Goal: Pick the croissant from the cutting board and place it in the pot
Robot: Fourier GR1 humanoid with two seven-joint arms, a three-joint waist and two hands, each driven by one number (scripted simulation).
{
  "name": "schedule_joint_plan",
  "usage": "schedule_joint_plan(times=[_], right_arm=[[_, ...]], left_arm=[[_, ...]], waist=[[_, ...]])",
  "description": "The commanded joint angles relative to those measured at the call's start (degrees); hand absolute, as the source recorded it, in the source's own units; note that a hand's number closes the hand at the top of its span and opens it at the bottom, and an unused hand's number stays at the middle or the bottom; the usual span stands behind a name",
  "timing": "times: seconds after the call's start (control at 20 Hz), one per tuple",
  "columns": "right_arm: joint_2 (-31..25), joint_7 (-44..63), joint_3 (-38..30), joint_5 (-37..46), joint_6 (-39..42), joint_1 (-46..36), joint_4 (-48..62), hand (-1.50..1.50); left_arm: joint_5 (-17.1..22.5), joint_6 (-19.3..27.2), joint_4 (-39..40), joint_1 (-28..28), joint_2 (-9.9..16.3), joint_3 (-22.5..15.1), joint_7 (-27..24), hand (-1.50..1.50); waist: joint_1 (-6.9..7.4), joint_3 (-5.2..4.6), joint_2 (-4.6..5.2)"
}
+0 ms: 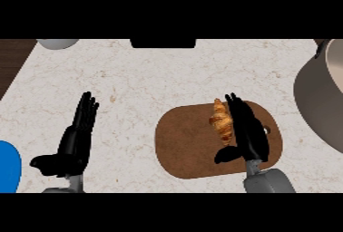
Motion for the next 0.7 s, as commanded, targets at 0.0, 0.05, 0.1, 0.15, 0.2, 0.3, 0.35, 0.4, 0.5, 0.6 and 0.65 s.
schedule_joint_plan(times=[0.0,0.05,0.1,0.15,0.2,0.3,0.35,0.4,0.5,0.6,0.65], right_arm=[[-0.12,-3.01,0.01,1.76,-1.49,-1.13,3.37,1.50],[-0.01,-4.94,0.09,5.35,-9.59,-1.60,6.61,1.50],[0.80,-3.81,1.13,6.98,-9.77,-2.00,6.23,1.50],[1.10,-4.33,0.06,6.49,-10.69,-3.52,6.60,1.50],[0.08,-6.63,-1.76,5.02,-11.85,-4.21,8.13,1.50],[3.17,-2.20,0.45,8.73,-12.24,-5.77,7.80,1.50],[2.18,-4.73,-0.54,7.90,-13.38,-4.13,8.20,1.50],[0.80,-5.82,-0.58,6.83,-12.07,-0.98,4.23,1.50],[0.04,-6.26,0.60,7.65,-11.60,1.10,0.60,1.50],[1.40,-7.60,-1.10,8.21,-14.89,-1.65,6.54,1.50],[0.47,0.00,-10.05,5.17,-10.43,-10.10,11.94,1.50]], left_arm=[[0.39,-2.71,3.68,-0.39,0.42,2.44,-4.16,0.00],[-0.77,-0.48,2.33,-0.56,-1.24,0.04,-2.23,0.00],[-1.16,0.41,1.43,-1.09,-1.33,0.29,-0.25,0.00],[-1.68,0.25,3.45,-0.50,-1.96,0.12,-3.29,0.00],[1.68,-4.26,-0.95,2.99,1.48,1.66,-2.49,0.00],[1.19,-3.29,2.90,-0.94,0.65,3.16,-2.19,0.00],[-2.20,-0.03,-3.31,0.33,-1.27,-1.04,3.56,0.00],[-2.23,-0.35,-1.44,0.21,-1.52,0.40,0.42,0.00],[-1.74,-1.50,1.00,3.20,-1.79,0.87,-4.16,0.00],[-2.44,-1.14,-2.55,3.23,-2.33,-0.11,-0.96,0.00],[0.75,-3.88,-1.61,-0.21,0.26,1.85,1.82,0.00]], waist=[[0.06,0.28,0.36],[0.19,0.30,0.42],[0.18,0.30,0.38],[0.17,0.29,0.40],[0.45,0.30,0.37],[0.20,0.28,0.38],[0.21,0.30,0.33],[0.03,0.29,0.32],[-0.04,0.28,0.30],[0.15,0.29,0.33],[0.88,0.32,0.66]])
